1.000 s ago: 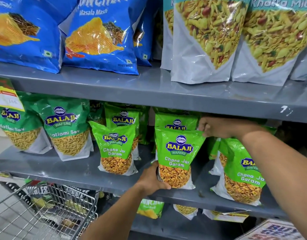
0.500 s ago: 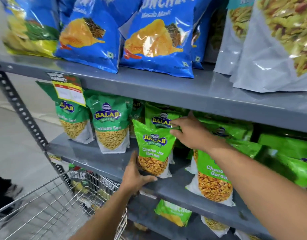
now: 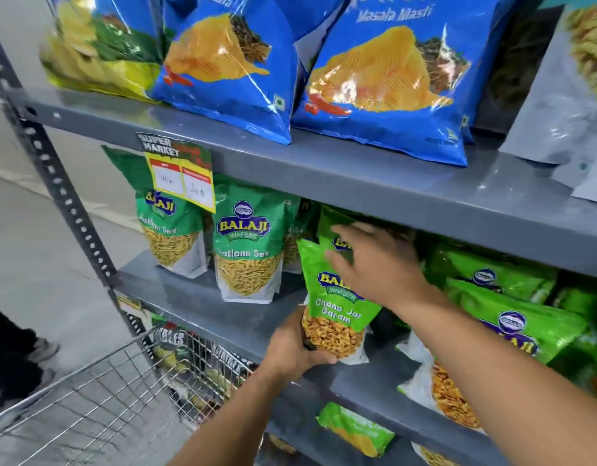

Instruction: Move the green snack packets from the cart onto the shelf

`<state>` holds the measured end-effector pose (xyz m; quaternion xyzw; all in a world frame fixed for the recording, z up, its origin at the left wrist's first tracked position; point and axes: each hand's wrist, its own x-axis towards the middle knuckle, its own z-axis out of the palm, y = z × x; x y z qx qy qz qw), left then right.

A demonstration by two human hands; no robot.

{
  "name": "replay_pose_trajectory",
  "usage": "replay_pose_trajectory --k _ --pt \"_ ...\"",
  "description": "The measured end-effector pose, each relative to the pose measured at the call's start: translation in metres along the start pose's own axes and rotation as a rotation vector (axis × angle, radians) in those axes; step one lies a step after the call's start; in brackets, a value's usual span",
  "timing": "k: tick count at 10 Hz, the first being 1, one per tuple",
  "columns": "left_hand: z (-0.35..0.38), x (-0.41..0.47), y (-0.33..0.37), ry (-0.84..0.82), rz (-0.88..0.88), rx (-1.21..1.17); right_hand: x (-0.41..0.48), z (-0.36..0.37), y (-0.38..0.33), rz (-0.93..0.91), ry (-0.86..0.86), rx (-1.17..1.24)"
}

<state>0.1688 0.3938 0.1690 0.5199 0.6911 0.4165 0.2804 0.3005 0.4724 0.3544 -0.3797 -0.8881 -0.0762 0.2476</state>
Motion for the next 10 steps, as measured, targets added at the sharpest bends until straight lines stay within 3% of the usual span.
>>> replay_pose_trajectory --k 1,2,3,4,5,6,8,9,10 --pt "0.0 0.001 0.0 -0.01 0.013 -0.001 0.023 0.017 -0.017 -0.092 -0.131 -0.038" --pt "-0.002 0.002 0.002 -0.022 0.03 -0.012 0.031 0.025 -0.022 -0.11 -0.07 -0.139" --pt "-0.003 0.004 0.003 -0.036 0.034 -0.016 0.031 0.025 -0.02 -0.008 -0.057 -0.076" --pt "-0.001 0.005 0.0 -0.043 0.03 -0.023 0.031 0.016 -0.012 0.008 -0.144 -0.013" --pt "-0.001 0.007 -0.003 -0.056 0.013 -0.027 0.018 -0.01 0.01 0.023 -0.338 -0.013" --pt "-0.003 0.009 -0.003 -0.041 0.011 -0.014 0.001 -0.032 0.038 0.102 -0.522 -0.131" --pt "-0.007 -0.002 0.003 -0.06 0.02 0.034 -0.022 -0.036 0.025 0.292 -0.382 -0.111" --pt "-0.011 -0.021 0.011 0.095 0.17 0.217 -0.056 -0.05 0.01 0.282 -0.18 -0.064" --pt "-0.01 -0.05 0.034 0.278 0.52 0.487 -0.111 -0.071 0.004 0.156 0.144 -0.029"
